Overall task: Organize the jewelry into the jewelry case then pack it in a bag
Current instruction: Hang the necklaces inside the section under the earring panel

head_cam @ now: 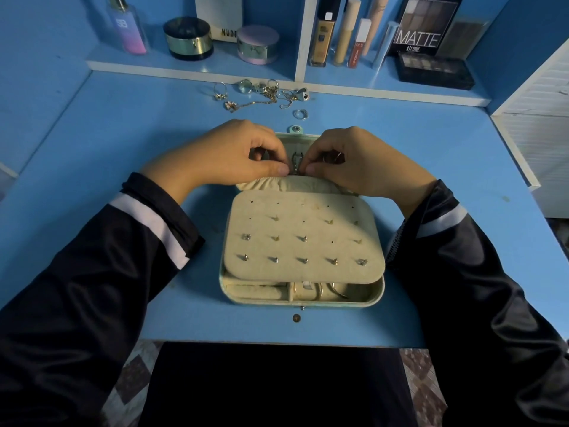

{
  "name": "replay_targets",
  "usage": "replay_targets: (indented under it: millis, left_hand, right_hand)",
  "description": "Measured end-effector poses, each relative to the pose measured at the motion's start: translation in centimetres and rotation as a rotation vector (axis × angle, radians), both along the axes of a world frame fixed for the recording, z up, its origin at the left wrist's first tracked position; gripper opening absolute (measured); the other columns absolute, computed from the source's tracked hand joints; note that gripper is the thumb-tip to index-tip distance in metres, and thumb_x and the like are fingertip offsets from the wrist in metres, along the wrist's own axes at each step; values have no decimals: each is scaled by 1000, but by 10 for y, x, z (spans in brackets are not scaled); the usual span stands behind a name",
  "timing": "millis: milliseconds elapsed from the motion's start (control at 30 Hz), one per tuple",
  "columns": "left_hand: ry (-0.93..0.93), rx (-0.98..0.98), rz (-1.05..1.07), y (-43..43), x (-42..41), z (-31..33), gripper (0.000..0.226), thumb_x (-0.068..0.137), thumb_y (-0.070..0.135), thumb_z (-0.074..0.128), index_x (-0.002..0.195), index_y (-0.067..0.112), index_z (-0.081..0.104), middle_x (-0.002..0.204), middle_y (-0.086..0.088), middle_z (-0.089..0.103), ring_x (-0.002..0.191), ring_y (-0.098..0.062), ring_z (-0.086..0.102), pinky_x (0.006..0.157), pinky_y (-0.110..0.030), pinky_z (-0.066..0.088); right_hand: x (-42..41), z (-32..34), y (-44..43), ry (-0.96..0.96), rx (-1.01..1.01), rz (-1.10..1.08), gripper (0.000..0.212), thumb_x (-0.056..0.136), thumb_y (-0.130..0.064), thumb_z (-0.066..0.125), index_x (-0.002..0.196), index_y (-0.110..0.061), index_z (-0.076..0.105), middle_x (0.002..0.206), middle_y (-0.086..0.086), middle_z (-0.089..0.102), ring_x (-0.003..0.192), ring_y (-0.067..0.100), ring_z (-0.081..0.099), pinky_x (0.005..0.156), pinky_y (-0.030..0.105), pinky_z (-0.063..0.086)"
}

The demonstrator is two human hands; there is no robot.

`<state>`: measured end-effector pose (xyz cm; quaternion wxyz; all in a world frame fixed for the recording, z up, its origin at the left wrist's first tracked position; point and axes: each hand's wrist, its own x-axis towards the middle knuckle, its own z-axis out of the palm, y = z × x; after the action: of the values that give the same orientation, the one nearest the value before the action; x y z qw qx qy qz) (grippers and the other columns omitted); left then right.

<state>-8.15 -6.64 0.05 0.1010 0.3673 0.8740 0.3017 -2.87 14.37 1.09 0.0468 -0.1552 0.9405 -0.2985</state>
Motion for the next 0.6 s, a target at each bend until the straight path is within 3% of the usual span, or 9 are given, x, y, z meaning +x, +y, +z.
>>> replay_targets:
  millis: [67,233,367,500,600]
  left_hand:
    - [-4,-11,-2,0,0,0,8,86,26,73,91,20,75,84,6,65,79,-20,59,80,-42,48]
    - [-22,0,-5,-2,0,1,6,85,27,75,90,23,75,85,6,67,78,-19,59,79,-41,50]
    - [-26,-14,-15,-2,1,2,9,85,29,75,91,23,75,88,2,68,79,-20,59,79,-41,49]
    - [-36,-15,-8,-1,1,2,9,84,31,74,90,24,74,88,-1,69,80,-22,59,81,-44,49]
    - [-40,-6,-8,-2,0,1,6,84,33,74,88,29,73,87,-3,69,79,-23,59,81,-47,50]
  right_hand:
    - [1,0,-1,-9,-1,20,9,88,-13,67,92,-17,74,89,-2,65,75,12,55,72,21,43]
    - [-2,0,3,11,-18,-43,8,88,-12,66,90,-17,73,77,-18,59,66,-3,52,64,7,40]
    - [-2,-4,-1,27,4,-8,8,88,-12,67,92,-15,73,81,-13,57,70,2,51,66,11,38]
    - [-1,-3,-2,17,1,33,9,88,-12,67,93,-14,74,88,-2,63,74,14,55,73,23,44]
    - [-1,-2,1,15,-38,22,9,88,-12,67,94,-13,74,85,-7,63,73,11,56,71,18,43]
